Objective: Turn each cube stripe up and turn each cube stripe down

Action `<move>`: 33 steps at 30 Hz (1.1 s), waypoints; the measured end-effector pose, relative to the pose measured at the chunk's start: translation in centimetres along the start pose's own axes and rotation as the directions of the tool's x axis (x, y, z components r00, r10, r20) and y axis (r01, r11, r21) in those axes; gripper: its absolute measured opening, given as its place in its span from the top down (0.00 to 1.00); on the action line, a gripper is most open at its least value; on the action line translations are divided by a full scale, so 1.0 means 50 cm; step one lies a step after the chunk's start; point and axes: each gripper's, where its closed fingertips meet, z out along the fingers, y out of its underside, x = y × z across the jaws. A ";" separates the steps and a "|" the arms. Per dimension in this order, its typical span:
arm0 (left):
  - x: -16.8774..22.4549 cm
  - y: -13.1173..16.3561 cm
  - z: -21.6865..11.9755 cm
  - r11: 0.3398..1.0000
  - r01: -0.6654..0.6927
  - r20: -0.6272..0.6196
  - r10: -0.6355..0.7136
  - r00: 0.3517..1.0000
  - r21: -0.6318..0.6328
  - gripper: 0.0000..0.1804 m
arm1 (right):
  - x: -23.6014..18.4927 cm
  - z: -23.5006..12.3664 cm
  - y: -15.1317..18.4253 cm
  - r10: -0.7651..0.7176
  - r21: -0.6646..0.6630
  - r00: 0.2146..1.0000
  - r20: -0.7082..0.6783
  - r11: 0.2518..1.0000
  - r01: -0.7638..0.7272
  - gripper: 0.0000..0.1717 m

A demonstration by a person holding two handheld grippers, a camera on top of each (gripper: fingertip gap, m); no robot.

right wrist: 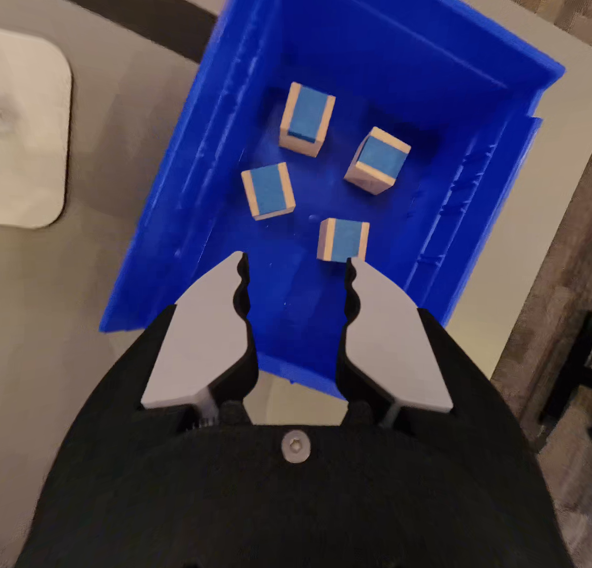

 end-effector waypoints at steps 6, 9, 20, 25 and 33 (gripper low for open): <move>-0.066 0.126 0.162 0.981 0.026 -0.137 -0.053 0.989 -0.192 0.70 | -0.091 -0.043 0.012 -0.111 0.072 0.993 0.047 0.992 0.108 0.68; -0.067 0.198 0.245 0.941 -0.082 -0.230 0.004 0.973 -0.328 0.67 | -0.131 -0.057 0.014 -0.145 0.101 0.987 0.074 0.985 0.137 0.68; 0.002 0.303 0.411 0.874 -0.232 -0.524 -0.030 0.851 -0.427 0.69 | -0.185 -0.072 0.033 -0.171 0.144 0.975 0.141 0.978 0.151 0.69; -0.018 0.283 0.401 0.901 -0.144 -0.448 -0.061 0.892 -0.410 0.71 | -0.245 -0.088 0.017 -0.214 0.209 0.956 0.202 0.963 0.171 0.69; -0.088 0.085 0.125 0.996 0.087 -0.137 -0.091 0.986 -0.032 0.72 | -0.542 -0.195 -0.046 -0.451 0.483 0.762 0.465 0.850 0.208 0.66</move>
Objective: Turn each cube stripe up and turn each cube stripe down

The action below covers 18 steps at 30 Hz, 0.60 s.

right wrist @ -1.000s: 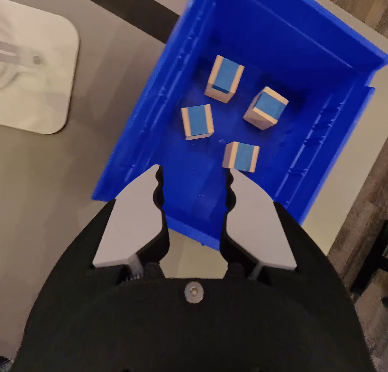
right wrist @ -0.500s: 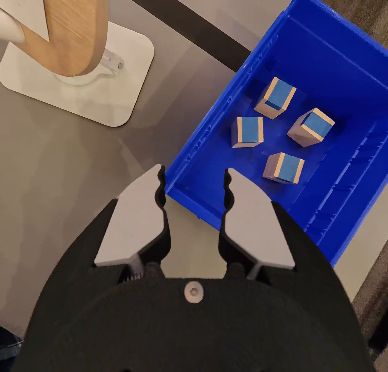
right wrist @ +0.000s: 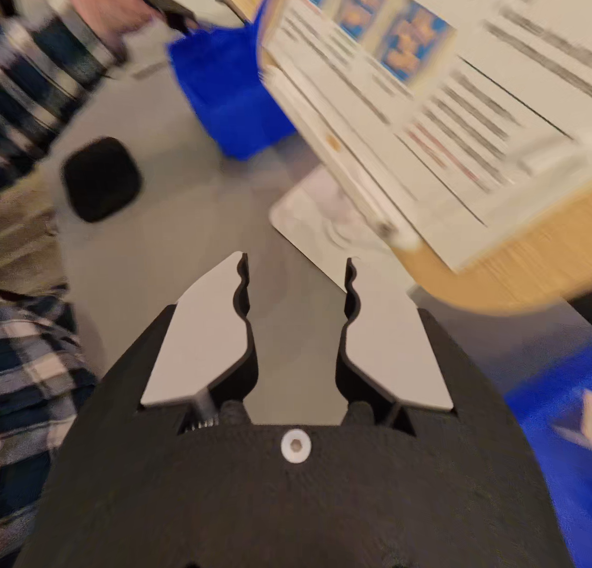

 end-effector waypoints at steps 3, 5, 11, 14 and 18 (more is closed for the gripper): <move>0.076 -0.118 -0.127 0.972 -0.018 0.039 0.009 0.999 0.233 0.73 | -0.135 0.046 -0.082 -0.012 0.127 0.966 0.257 0.992 -0.021 0.62; 0.140 -0.198 -0.197 0.929 -0.050 0.059 0.031 0.998 0.366 0.73 | -0.213 0.065 -0.135 0.023 0.203 0.892 0.451 0.971 -0.127 0.59; 0.303 -0.369 -0.304 0.802 -0.201 0.132 0.153 0.979 0.563 0.73 | -0.361 0.105 -0.193 0.118 0.125 0.541 0.833 0.912 -0.391 0.56; 0.359 -0.408 -0.314 0.764 -0.248 0.136 0.209 0.968 0.596 0.73 | -0.409 0.092 -0.195 0.086 0.106 0.408 0.909 0.899 -0.425 0.59; 0.405 -0.433 -0.308 0.739 -0.211 0.078 0.211 0.974 0.640 0.73 | -0.441 0.058 -0.180 0.011 0.153 0.392 0.920 0.910 -0.384 0.73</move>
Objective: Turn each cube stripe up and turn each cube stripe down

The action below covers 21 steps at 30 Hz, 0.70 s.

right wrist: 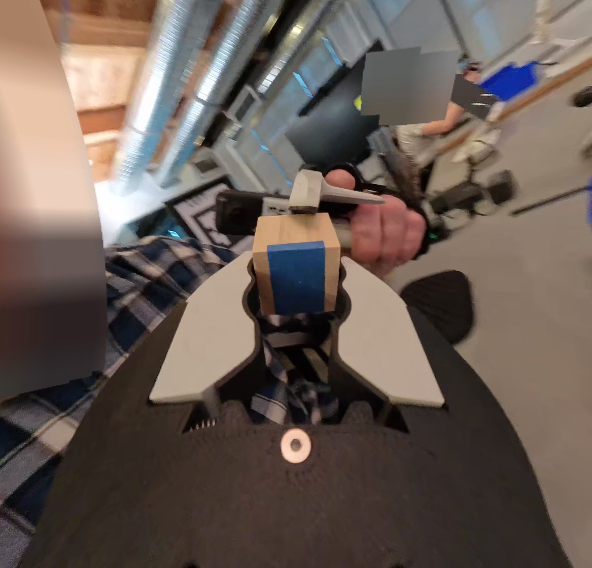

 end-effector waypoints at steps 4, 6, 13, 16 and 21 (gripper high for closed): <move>0.004 0.043 0.006 0.994 0.019 -0.013 -0.021 1.000 -0.106 0.70 | 0.001 -0.099 -0.011 -0.089 -0.070 0.958 -0.273 0.995 0.072 0.73; -0.007 0.068 -0.007 0.989 0.041 -0.002 -0.042 0.999 -0.142 0.79 | 0.012 -0.211 -0.031 -0.168 -0.136 0.850 -0.500 0.984 0.114 0.73; -0.002 0.165 -0.027 0.952 0.075 -0.050 -0.094 0.994 -0.298 1.00 | 0.022 -0.729 -0.045 -0.271 -0.276 0.049 -0.961 0.941 -0.195 0.73; -0.001 0.195 -0.021 0.934 0.091 -0.050 -0.115 0.992 -0.344 1.00 | 0.050 -0.841 0.005 -0.311 -0.267 -0.065 -0.948 0.890 -0.370 0.73; -0.002 0.217 -0.018 0.912 0.084 -0.046 -0.111 0.993 -0.401 1.00 | 0.138 -0.936 0.125 -0.298 -0.182 -0.086 -0.951 0.761 -0.623 0.73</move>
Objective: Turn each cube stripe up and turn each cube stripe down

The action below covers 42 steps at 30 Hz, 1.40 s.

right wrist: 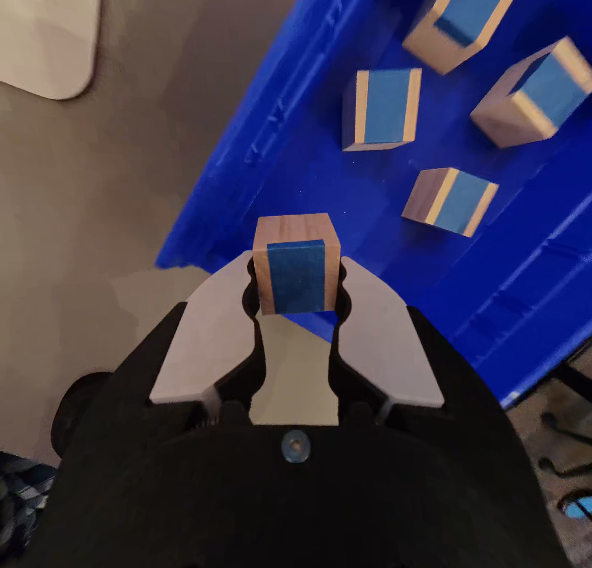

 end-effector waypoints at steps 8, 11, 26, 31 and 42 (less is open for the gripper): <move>-0.037 0.050 0.001 0.995 0.020 0.040 -0.017 0.999 -0.097 0.99 | 0.028 0.097 0.018 0.104 -0.127 0.994 -0.017 0.986 -0.105 0.56; -0.090 0.095 -0.007 0.986 0.015 0.096 0.001 0.995 -0.168 0.92 | 0.026 0.020 -0.013 0.101 0.057 0.995 -0.017 0.993 -0.099 0.59; -0.363 0.555 0.112 0.691 -0.169 -0.172 0.066 0.983 -0.703 0.67 | -0.197 -0.149 -0.012 -0.120 0.361 0.980 0.157 0.931 0.057 0.67; -0.346 0.687 0.175 0.514 -0.295 -0.350 -0.012 0.937 -0.805 0.59 | -0.240 -0.144 -0.007 -0.162 0.355 0.973 0.161 0.930 0.096 0.67; -0.342 0.703 0.191 0.490 -0.291 -0.374 -0.078 0.924 -0.822 0.72 | -0.289 -0.177 -0.029 -0.213 0.442 0.949 0.234 0.892 0.091 0.68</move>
